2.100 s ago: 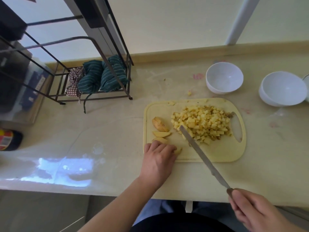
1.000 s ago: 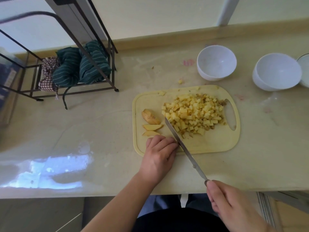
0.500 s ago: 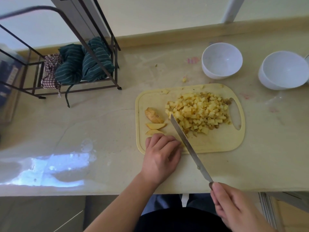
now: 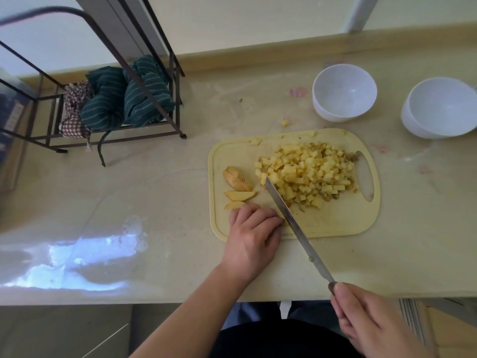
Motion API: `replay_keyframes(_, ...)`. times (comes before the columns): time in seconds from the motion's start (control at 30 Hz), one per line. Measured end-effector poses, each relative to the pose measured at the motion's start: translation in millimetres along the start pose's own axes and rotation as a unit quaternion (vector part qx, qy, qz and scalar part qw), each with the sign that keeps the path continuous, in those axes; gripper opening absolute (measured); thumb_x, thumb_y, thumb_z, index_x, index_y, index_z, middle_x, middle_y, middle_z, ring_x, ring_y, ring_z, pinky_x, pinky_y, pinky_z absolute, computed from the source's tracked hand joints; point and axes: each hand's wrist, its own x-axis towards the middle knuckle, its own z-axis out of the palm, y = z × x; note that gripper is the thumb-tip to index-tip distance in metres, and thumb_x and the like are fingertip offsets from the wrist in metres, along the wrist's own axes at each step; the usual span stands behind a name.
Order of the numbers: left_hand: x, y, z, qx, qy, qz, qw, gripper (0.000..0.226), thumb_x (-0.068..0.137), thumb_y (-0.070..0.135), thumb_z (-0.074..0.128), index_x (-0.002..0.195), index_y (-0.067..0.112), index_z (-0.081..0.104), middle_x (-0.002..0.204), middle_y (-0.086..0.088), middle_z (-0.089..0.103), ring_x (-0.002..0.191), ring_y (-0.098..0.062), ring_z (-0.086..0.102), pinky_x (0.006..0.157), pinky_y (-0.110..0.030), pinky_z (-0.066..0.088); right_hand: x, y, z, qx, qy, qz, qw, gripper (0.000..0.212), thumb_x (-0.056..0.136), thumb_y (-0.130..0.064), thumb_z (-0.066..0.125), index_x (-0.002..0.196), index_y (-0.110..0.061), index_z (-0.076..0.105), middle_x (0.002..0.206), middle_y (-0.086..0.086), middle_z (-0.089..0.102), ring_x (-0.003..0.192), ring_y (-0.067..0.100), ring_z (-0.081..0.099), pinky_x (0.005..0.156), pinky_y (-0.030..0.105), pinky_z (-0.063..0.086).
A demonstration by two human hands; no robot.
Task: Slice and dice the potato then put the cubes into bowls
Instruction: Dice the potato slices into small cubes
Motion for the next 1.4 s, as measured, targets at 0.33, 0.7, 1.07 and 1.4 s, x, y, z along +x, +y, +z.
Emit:
replay_keyframes(0.33, 1.5, -6.0, 2.5, -0.03, -0.009, 0.045, 0.999, 0.012, 0.093, 0.015, 0.07, 0.095, 0.01, 0.08, 0.105, 0.004, 0.075, 0.096, -0.021, 0.061, 0.086, -0.035, 0.043, 18.9, -4.1, -2.1, -0.04, -0.009, -0.016, 0.999, 0.062, 0.083, -0.072, 0.028, 0.067, -0.015, 0.044, 0.047, -0.002, 0.037, 0.045, 0.006, 0.033, 0.049, 0.017, 0.031)
replay_keyframes(0.7, 2.0, -7.7, -1.0, -0.027, -0.027, 0.091, 0.995, 0.013, 0.095, 0.014, 0.067, 0.097, 0.01, 0.079, 0.107, 0.001, 0.075, 0.096, -0.019, 0.06, 0.086, -0.036, 0.042, 41.0, -23.8, 6.1, 0.006, -0.019, -0.023, 1.0, 0.058, 0.087, -0.068, 0.032, 0.065, -0.014, 0.04, 0.048, -0.005, 0.031, 0.044, 0.008, 0.026, 0.041, 0.015, 0.024)
replay_keyframes(1.07, 1.8, -13.3, -0.3, -0.037, -0.045, 0.123, 0.991, 0.013, 0.094, 0.008, 0.066, 0.098, 0.009, 0.078, 0.109, -0.001, 0.074, 0.094, -0.022, 0.062, 0.083, -0.038, 0.042, 54.8, -37.4, -3.1, 0.032, -0.052, 0.002, 0.998, 0.052, 0.092, -0.057, 0.033, 0.07, -0.01, 0.041, 0.056, 0.005, 0.029, 0.038, 0.007, 0.022, 0.036, 0.014, 0.02)
replay_keyframes(1.4, 2.5, -12.4, -3.1, -0.042, -0.043, 0.132, 0.989, 0.019, 0.102, 0.014, 0.059, 0.1, 0.009, 0.078, 0.109, -0.002, 0.074, 0.094, -0.024, 0.064, 0.082, -0.038, 0.045, 61.4, -49.8, -5.0, 0.073, -0.073, 0.012, 0.995, 0.05, 0.094, -0.053, 0.035, 0.071, -0.009, 0.041, 0.055, 0.005, 0.027, 0.035, 0.008, 0.02, 0.034, 0.015, 0.018)
